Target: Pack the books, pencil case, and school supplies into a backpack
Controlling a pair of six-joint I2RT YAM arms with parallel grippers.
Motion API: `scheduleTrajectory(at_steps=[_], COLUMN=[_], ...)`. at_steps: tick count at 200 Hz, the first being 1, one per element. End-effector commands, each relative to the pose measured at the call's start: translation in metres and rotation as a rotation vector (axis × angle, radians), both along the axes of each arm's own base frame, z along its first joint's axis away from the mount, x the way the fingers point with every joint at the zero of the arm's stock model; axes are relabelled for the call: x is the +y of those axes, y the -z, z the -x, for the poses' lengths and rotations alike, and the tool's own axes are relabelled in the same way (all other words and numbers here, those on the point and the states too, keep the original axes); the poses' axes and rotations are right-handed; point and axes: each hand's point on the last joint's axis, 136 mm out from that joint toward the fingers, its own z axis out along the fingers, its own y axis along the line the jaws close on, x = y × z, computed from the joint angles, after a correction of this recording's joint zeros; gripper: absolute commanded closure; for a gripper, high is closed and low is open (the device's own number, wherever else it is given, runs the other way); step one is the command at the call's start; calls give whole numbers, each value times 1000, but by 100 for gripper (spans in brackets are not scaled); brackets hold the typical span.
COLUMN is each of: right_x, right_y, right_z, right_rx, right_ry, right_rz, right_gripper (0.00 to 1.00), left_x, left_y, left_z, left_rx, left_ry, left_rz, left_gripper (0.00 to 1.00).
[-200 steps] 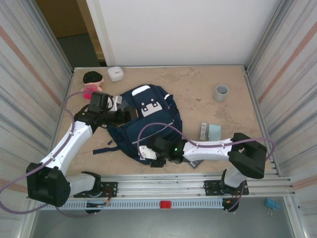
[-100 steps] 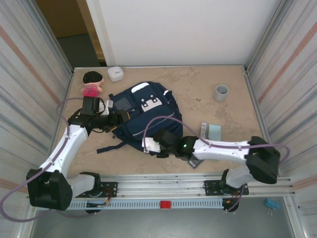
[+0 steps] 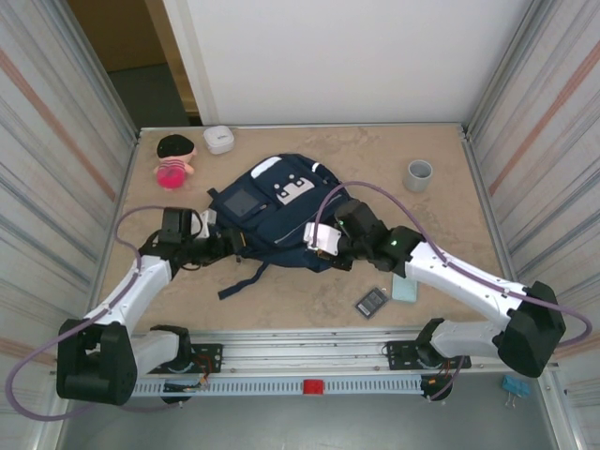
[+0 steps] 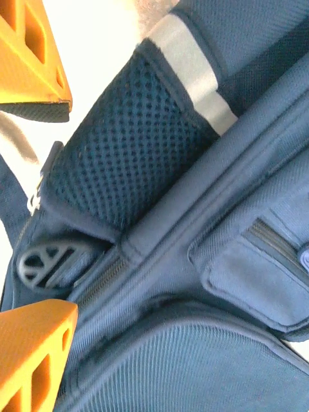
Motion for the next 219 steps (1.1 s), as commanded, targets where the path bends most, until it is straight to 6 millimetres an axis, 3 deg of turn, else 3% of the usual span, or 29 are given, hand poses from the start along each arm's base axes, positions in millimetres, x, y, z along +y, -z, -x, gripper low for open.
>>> scheduleTrajectory(at_steps=[1, 84, 121, 145, 174, 201, 219], right_x=[0, -8, -7, -5, -4, -5, -6], right_y=[-51, -73, -82, -88, -93, -93, -94], right_z=[-14, -46, -49, -48, -46, -48, -49], right_rx=[-75, -10, 0, 10, 23, 19, 14], right_ry=[7, 91, 80, 63, 55, 69, 80], right_rz=[-111, -225, -259, -283, -308, -308, -310], right_gripper=[100, 100, 100, 100, 100, 100, 100], left_x=[-4, -17, -24, -28, -35, -44, -50], left_y=[-18, -21, -23, -15, -11, -19, -27], left_z=[-12, 11, 12, 10, 4, -2, -2], left_rx=[-176, -490, -587, -610, -648, -719, -764], left_ry=[22, 151, 148, 179, 229, 288, 332], left_rz=[35, -30, -37, -95, -106, -114, -109], left_gripper=[27, 32, 33, 34, 43, 53, 68])
